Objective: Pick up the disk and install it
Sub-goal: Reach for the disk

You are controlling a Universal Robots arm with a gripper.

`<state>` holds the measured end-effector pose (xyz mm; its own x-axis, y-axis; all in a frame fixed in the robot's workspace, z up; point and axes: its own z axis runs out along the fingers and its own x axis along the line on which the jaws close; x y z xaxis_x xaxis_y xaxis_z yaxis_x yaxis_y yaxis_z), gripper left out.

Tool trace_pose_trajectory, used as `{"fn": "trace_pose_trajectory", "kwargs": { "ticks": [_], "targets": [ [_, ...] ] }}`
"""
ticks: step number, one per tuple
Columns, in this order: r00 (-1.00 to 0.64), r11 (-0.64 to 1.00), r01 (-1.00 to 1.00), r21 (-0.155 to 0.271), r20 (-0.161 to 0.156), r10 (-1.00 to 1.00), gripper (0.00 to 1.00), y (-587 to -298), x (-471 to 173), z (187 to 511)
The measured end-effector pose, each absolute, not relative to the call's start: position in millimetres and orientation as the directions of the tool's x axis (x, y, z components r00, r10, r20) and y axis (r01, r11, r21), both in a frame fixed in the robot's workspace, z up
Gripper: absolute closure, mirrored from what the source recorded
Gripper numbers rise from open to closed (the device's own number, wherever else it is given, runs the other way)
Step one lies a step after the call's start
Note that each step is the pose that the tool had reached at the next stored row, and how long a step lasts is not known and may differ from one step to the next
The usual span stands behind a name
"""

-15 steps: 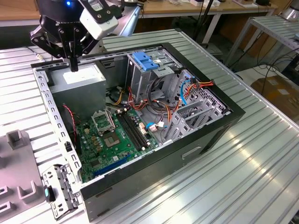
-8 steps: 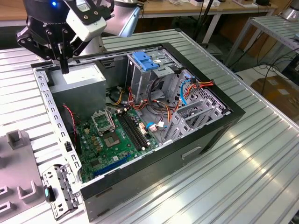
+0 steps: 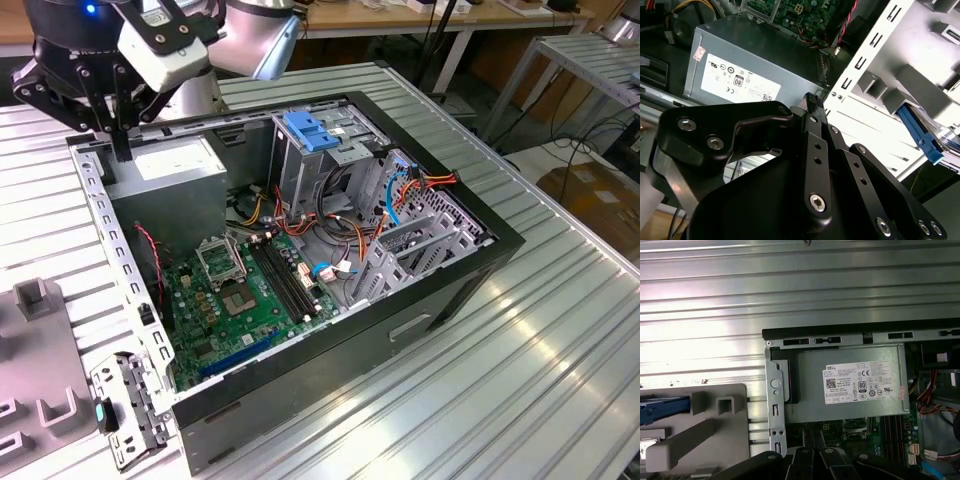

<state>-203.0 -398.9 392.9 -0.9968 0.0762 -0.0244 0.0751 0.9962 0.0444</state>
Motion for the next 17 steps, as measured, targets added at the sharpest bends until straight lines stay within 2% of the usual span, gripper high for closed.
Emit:
{"fn": "trace_pose_trajectory", "kwargs": {
  "ticks": [17],
  "targets": [
    [-0.997,0.996,0.075,0.044,-0.024,0.076,0.89,-397.4,-247.4,392.9]
  ]
}}
